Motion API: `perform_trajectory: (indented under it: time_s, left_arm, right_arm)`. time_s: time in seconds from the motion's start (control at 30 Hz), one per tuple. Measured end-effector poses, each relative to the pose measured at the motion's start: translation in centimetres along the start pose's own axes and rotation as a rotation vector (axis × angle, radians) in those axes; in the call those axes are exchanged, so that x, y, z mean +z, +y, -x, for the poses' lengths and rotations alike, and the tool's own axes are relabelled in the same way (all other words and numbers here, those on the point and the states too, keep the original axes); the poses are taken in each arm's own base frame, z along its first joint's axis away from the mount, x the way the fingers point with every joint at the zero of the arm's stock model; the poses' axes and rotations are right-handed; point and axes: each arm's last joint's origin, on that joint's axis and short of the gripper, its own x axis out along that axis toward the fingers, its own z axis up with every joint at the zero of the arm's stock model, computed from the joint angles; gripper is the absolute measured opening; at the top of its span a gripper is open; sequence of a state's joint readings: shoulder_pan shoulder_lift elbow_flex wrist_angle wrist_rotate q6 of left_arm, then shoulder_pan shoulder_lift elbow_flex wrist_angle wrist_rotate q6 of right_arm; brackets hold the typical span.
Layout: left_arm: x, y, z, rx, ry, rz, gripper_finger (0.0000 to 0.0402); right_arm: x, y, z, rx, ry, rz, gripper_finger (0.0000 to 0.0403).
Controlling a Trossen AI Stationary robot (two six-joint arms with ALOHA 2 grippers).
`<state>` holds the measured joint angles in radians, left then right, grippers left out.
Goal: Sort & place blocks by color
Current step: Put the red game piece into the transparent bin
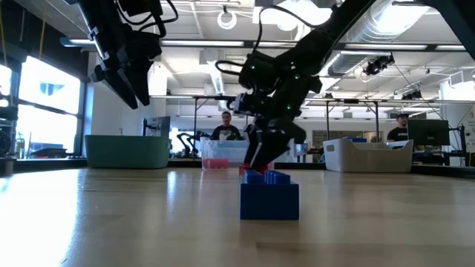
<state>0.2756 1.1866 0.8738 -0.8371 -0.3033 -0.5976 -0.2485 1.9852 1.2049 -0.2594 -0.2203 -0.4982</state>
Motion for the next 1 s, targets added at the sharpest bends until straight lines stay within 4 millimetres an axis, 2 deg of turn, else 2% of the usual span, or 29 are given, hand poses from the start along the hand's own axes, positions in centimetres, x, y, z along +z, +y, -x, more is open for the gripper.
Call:
perform_trajectory:
  time_s: [0.2,0.37,0.53,0.73,0.87,1.0]
  left_arm:
    - [0.0,0.0,0.0,-0.001,-0.001,-0.017,0.0225]
    - [0.0,0.0,0.0,-0.002,-0.003,-0.037,0.0225]
    - [0.0,0.0,0.0,-0.002,-0.005,-0.057,0.0225]
    - [0.1,-0.1,0.0,-0.003,-0.014,-0.056,0.0225]
    - [0.2,-0.1,0.0,-0.008,-0.025,-0.058,0.0225]
    - [0.2,-0.1,0.0,-0.007,-0.025,-0.104,0.0225]
  right_arm:
    - [-0.4,0.2,-0.7,0.034,0.028,-0.030,0.0187]
    - [0.0,0.3,-0.5,0.033,0.023,-0.082,0.0114]
    - [1.4,-0.4,0.1,0.018,0.005,-0.133,0.0113]
    - [4.6,-2.7,2.3,-0.165,-0.034,-0.114,0.0113]
    - [6.4,-5.6,4.8,-0.357,-0.059,-0.143,0.0113]
    - [6.8,-8.9,7.4,-0.503,-0.095,-0.241,0.0113]
